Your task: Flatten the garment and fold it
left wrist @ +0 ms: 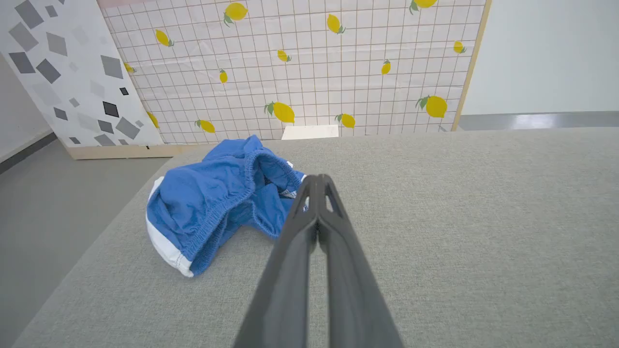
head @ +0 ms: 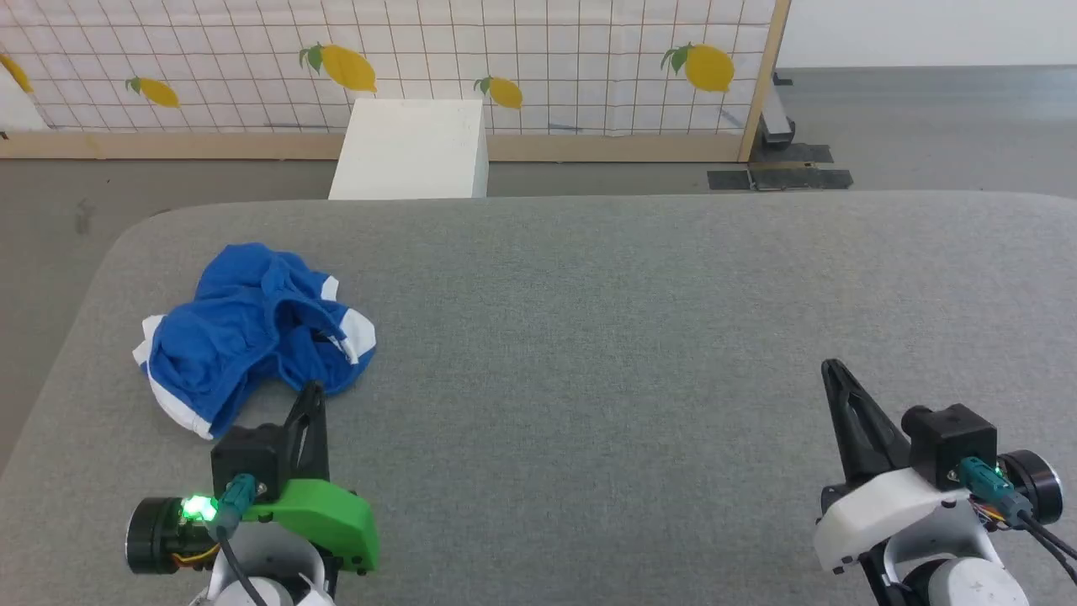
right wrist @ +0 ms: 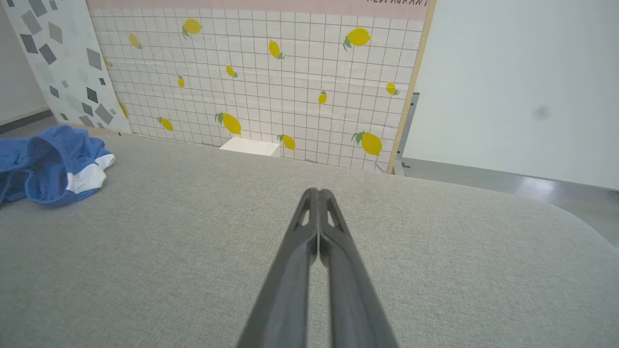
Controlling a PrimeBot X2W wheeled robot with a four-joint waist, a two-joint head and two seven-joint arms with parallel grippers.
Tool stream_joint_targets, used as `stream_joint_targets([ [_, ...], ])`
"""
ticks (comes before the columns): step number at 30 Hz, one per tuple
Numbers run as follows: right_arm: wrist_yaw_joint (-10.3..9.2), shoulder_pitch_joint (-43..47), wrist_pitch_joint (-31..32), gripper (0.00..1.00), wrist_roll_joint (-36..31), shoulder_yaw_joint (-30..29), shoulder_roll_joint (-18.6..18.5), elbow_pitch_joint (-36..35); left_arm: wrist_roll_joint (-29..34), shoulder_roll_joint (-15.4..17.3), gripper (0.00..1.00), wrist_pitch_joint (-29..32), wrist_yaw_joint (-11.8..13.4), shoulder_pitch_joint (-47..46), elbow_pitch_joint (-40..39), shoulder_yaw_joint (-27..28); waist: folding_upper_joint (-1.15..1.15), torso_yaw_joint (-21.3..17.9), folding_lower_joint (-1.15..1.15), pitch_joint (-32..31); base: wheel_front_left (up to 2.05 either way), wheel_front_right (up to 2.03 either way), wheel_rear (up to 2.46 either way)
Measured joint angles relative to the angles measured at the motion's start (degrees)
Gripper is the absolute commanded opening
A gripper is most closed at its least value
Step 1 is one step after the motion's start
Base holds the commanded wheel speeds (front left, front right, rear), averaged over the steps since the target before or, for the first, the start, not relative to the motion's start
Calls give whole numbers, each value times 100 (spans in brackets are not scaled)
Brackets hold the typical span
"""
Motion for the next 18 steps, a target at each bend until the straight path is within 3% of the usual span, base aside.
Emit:
stream_joint_targets([
  [18,0,0,0,0,0,0,0,0,0,0,0,0,0,0,0,0,0,0,0,0,0,0,0],
])
